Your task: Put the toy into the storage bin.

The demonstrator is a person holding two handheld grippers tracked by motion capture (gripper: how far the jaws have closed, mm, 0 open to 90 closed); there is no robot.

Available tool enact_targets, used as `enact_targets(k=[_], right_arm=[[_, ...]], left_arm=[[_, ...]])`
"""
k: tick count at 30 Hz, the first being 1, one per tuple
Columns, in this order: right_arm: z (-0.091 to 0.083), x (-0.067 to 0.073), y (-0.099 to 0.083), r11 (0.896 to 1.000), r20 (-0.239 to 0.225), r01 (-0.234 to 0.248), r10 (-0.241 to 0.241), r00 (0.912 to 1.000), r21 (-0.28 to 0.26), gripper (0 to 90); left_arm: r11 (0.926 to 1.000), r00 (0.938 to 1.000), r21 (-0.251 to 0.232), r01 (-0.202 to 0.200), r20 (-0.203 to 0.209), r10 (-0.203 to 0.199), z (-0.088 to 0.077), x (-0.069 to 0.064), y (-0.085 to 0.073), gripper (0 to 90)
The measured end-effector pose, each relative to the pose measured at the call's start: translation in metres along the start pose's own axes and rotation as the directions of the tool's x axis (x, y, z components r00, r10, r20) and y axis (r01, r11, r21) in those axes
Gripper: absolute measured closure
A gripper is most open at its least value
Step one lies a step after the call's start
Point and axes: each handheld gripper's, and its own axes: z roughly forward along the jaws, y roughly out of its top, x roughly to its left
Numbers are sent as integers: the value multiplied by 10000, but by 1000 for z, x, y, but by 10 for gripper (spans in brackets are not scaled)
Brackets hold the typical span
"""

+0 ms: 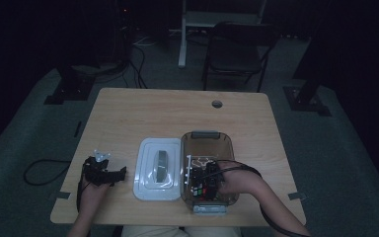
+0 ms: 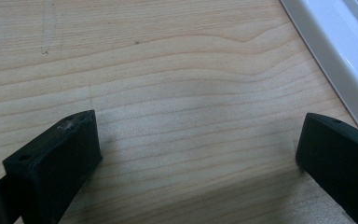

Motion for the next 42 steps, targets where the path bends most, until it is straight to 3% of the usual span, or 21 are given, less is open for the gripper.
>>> enact_targets(k=[7, 17, 20, 27, 29, 30, 31, 32, 33, 35, 36, 37, 41, 42], right_arm=[[-2, 0, 0, 9997, -182, 119, -123, 9998, -203, 318], [-11, -3, -4, 9951, -157, -330, 317, 9994, -929, 266], [-21, -5, -10, 9877, 142, -483, 510, 9986, -1490, 248], [-33, -9, -24, 9675, -100, -966, 969, 9952, -2337, 231], [-37, -9, -30, 9549, -135, -1131, 1137, 9934, -2745, 207], [-39, -9, -35, 9419, -93, -1355, 1394, 9902, -3074, 197], [-39, -9, -35, 9419, -93, -1355, 1394, 9902, -3074, 197], [-41, -9, -41, 9247, 65, -1514, 1640, 9864, -3491, 187], [-41, -9, -41, 9247, 65, -1514, 1640, 9864, -3491, 187], [-42, -10, -48, 9058, 217, -1620, 1851, 9825, -3916, 171], [-42, -11, -53, 8827, 287, -1780, 2112, 9770, -4349, 149], [-42, -11, -53, 8827, 287, -1780, 2112, 9770, -4349, 149], [-42, -12, -64, 8304, 340, -2125, 2675, 9630, -5151, 135], [-44, -12, -68, 8014, 301, -2199, 2839, 9584, -5562, 134]], left_arm=[[10000, 10000, 5, -1, -2, 1, 0, 0, 0, 5], [10000, 10000, 2, -12, 12, 12, 0, 0, 0, 4], [10000, 10000, 1, -11, 12, 11, 0, 0, 0, 4], [10000, 10000, 0, -11, 13, 11, 0, 0, 0, 4], [10000, 10000, 2, -12, 12, 12, 0, 0, 0, 4], [10000, 10000, 0, -12, 12, 12, 0, 0, 0, 5], [10000, 10000, 0, -12, 12, 12, 0, 0, 0, 4], [10000, 10000, 1, -11, 9, 11, 0, 0, 0, 4], [10000, 10000, 1, -11, 9, 11, 0, 0, 0, 4], [10000, 10000, 4, -13, 9, 13, 0, 0, 0, 4], [10000, 10000, 1, -11, 11, 11, 0, 0, 0, 4], [10000, 10000, 1, -11, 12, 11, 0, 0, 0, 4], [10000, 10000, 1, -11, 12, 11, 0, 0, 0, 4], [10000, 10000, 3, -17, 9, 17, 0, 0, 0, 4]])
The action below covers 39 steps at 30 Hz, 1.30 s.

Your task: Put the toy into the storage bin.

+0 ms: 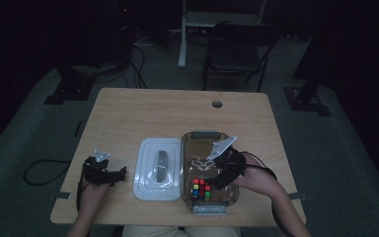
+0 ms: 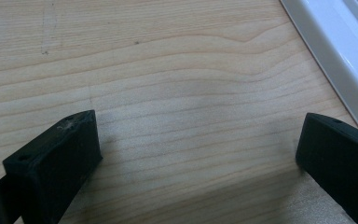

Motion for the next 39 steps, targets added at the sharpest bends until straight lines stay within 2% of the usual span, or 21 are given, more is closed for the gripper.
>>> enact_targets(k=[7, 8, 11, 12, 13, 14, 17, 19, 20, 21, 25, 26, 27, 30, 32, 33, 34, 36, 37, 38, 39], right_arm=[[-11, -2, -12, 9930, 103, -643, 656, 9978, -989, 129], [-15, -2, -18, 9855, 131, -971, 999, 9949, -1395, 124], [-18, -4, -25, 9747, 232, -1319, 1383, 9901, -1804, 117], [-21, -7, -30, 9636, 308, -1621, 1724, 9845, -2128, 114], [-21, -7, -30, 9636, 308, -1621, 1724, 9845, -2128, 114], [-25, -9, -37, 9489, 373, -1884, 2042, 9782, -2533, 112], [-27, -10, -42, 9421, 524, -2000, 2217, 9737, -2692, 112], [-29, -10, -46, 9321, 877, -2182, 2528, 9635, -2892, 112], [-32, -13, -53, 9125, 926, -2394, 2840, 9543, -3317, 112], [-32, -13, -53, 9125, 926, -2394, 2840, 9543, -3317, 112], [-37, -17, -66, 8628, 1098, -2856, 3598, 9266, -4172, 112], [-38, -20, -72, 8438, 1029, -3114, 3909, 9147, -4370, 112], [-38, -20, -72, 8438, 1029, -3114, 3909, 9147, -4370, 112], [-37, -21, -81, 8245, 1209, -3244, 4216, 8987, -4635, 113], [-36, -21, -88, 8109, 1552, -3274, 4483, 8803, -4850, 112], [-36, -21, -88, 8109, 1552, -3274, 4483, 8803, -4850, 112], [-36, -22, -91, 8046, 1620, -3335, 4607, 8727, -4913, 112], [-36, -27, -100, 7818, 1631, -3575, 4965, 8526, -5109, 113], [-36, -27, -100, 7818, 1631, -3575, 4965, 8526, -5109, 113], [-36, -29, -106, 7694, 1660, -3711, 5171, 8396, -5199, 113], [-36, -29, -106, 7694, 1660, -3711, 5171, 8396, -5199, 113]], left_arm=[[10000, 10000, -4, 7, -1, -7, 0, 0, 0, 4], [10000, 10000, -4, 6, 2, -6, 0, 0, 0, 4], [10000, 10000, 9, 8, 4, -8, 0, 0, 0, 4], [10000, 10000, 11, 5, 5, -5, 0, 0, 0, 5], [10000, 10000, 11, 5, 5, -5, 0, 0, 0, 4], [10000, 10000, 12, 5, 4, -5, 0, 0, 0, 4], [10000, 10000, 11, 6, 4, -6, 0, 0, 0, 4], [10000, 10000, 0, 17, 2, -17, 0, 0, 0, 4], [10000, 10000, 6, 9, 1, -9, 0, 0, 0, 4], [10000, 10000, 6, 9, 1, -9, 0, 0, 0, 4], [10000, 10000, 5, 13, 5, -13, 0, 0, 0, 4], [10000, 10000, 2, 16, 2, -16, 0, 0, 0, 4], [10000, 10000, 1, 15, 5, -15, 0, 0, 0, 4], [10000, 10000, 3, 13, 5, -13, 0, 0, 0, 4], [10000, 10000, 3, 14, 1, -14, 0, 0, 0, 4], [10000, 10000, 3, 14, 1, -14, 0, 0, 0, 4], [10000, 10000, -1, 17, 5, -17, 0, 0, 0, 4], [10000, 10000, 3, 16, 5, -16, 0, 0, 0, 4], [10000, 10000, 5, 13, 6, -13, 0, 0, 0, 4], [10000, 10000, 3, 15, 5, -15, 0, 0, 0, 4], [10000, 10000, 3, 15, 5, -15, 0, 0, 0, 4]])
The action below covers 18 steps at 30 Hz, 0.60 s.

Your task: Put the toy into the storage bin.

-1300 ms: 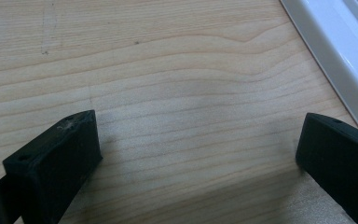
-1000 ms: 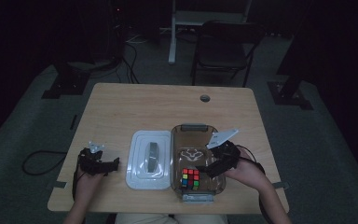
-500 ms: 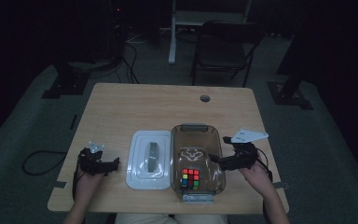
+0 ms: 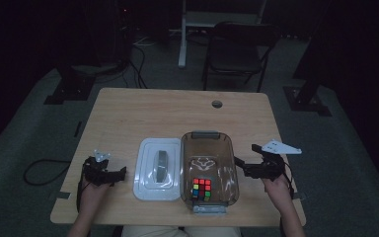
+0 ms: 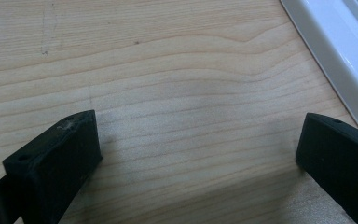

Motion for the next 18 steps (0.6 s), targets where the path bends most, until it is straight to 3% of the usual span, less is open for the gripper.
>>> enact_targets(k=[1, 4, 5, 14, 18], right_arm=[[-1, -4, -5, 9999, 507, 37, -31, 9987, -118, 113], [-1, -8, -11, 9998, 854, -18, 34, 9963, -182, 113], [0, -11, -16, 10000, 1234, -25, 32, 9923, -53, 113], [4, -20, -40, 9984, 1937, -455, 382, 9803, 331, 113], [10, -19, -58, 9970, 1909, -647, 552, 9801, 436, 113]], left_arm=[[10000, 10000, -1, 0, 1, 0, 0, 0, 0, 4], [10000, 10000, -1, 1, 2, -1, 0, 0, 0, 5], [10000, 10000, 1, 0, 1, 0, 0, 0, 0, 4], [10000, 10000, -1, 0, 2, 0, 0, 0, 0, 4], [10000, 10000, -10, -9, -6, 9, 0, 0, 0, 4]])
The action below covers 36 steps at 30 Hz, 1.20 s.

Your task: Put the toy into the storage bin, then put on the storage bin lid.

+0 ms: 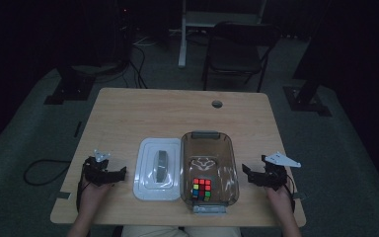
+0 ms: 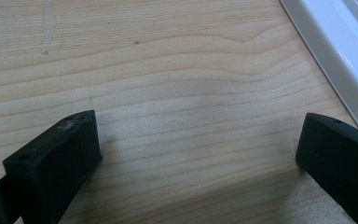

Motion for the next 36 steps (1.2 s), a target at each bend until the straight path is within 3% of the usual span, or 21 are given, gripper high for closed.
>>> enact_targets(k=[6, 8, 13, 15, 16, 24, 32, 36], right_arm=[[11, -1, -23, 9992, 445, -49, 32, 9990, 394, 113], [15, -2, -27, 9975, 458, -89, 57, 9989, 699, 113], [21, -3, -32, 9940, 998, -209, 101, 9950, 1077, 113], [25, -5, -33, 9897, 1672, -363, 128, 9858, 1382, 114], [25, -6, -32, 9879, 1791, -444, 173, 9837, 1484, 114], [28, -12, -32, 9769, 1905, -935, 564, 9801, 1919, 127], [28, -13, -32, 9769, 1955, -986, 609, 9788, 1894, 129], [28, -13, -32, 9769, 1954, -991, 614, 9788, 1894, 129]], left_arm=[[10000, 10000, 14, -76, 43, 76, 0, 0, 0, 4], [10000, 10000, 13, -83, 48, 83, 0, 0, 0, 4], [9999, 9999, 20, -110, 72, 110, -1, 0, 0, 5], [9999, 9998, 25, -151, 94, 151, -1, 0, -1, 5], [9999, 9998, 33, -158, 98, 157, -1, 0, 0, 4], [9997, 9995, 17, -237, 187, 236, -1, 0, -1, 4], [9994, 9990, 6, -342, 295, 342, -1, 1, -2, 5], [9980, 9964, -7, -633, 564, 633, -2, 1, -3, 4]])
